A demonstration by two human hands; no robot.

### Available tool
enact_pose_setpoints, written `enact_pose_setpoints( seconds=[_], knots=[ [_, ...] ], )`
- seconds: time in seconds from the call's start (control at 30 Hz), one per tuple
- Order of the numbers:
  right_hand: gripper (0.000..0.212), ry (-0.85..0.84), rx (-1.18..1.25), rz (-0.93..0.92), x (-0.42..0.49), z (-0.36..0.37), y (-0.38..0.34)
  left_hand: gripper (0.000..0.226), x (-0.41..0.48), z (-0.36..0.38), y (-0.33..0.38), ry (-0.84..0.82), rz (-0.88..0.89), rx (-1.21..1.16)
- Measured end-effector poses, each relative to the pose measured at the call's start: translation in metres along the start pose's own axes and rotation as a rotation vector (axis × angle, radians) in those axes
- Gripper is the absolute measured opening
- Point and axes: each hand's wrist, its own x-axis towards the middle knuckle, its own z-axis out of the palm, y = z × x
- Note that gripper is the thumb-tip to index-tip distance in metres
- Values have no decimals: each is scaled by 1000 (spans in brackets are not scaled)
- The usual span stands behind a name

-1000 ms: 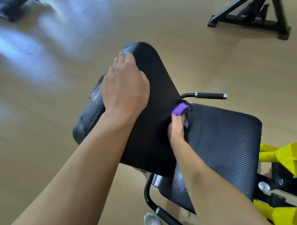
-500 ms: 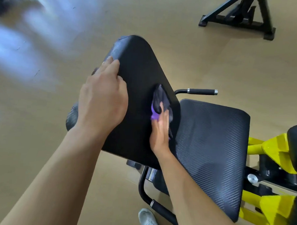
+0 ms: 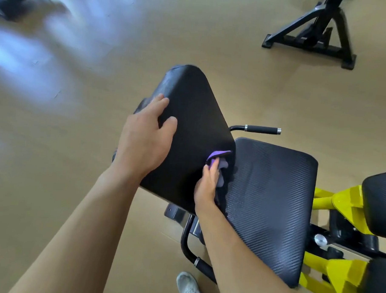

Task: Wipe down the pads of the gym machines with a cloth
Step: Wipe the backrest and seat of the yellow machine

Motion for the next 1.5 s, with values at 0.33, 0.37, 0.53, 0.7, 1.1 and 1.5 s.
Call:
enact_pose_setpoints(
  seconds=[0.33, 0.37, 0.53, 0.7, 1.1, 1.5],
  knots=[
    [53, -94, 13, -805, -78, 37, -84, 29, -11, -21, -36, -17, -144, -618],
    [53, -82, -9, -794, -73, 35, -64, 26, -14, -15, -37, 6, -114, -524],
    [45, 3, -69, -387, -29, 20, 59, 27, -33, 16, -41, 228, 84, -205],
    [38, 8, -235, -48, 0, 1, 128, 24, -34, 29, -38, 443, -4, -247],
    [63, -120, 53, 63, -85, 29, 60, 37, -104, 31, -29, 494, -259, -382],
    [28, -383, 27, -445, -195, 37, -111, 21, -148, -43, -31, 459, -644, -801]
  ],
)
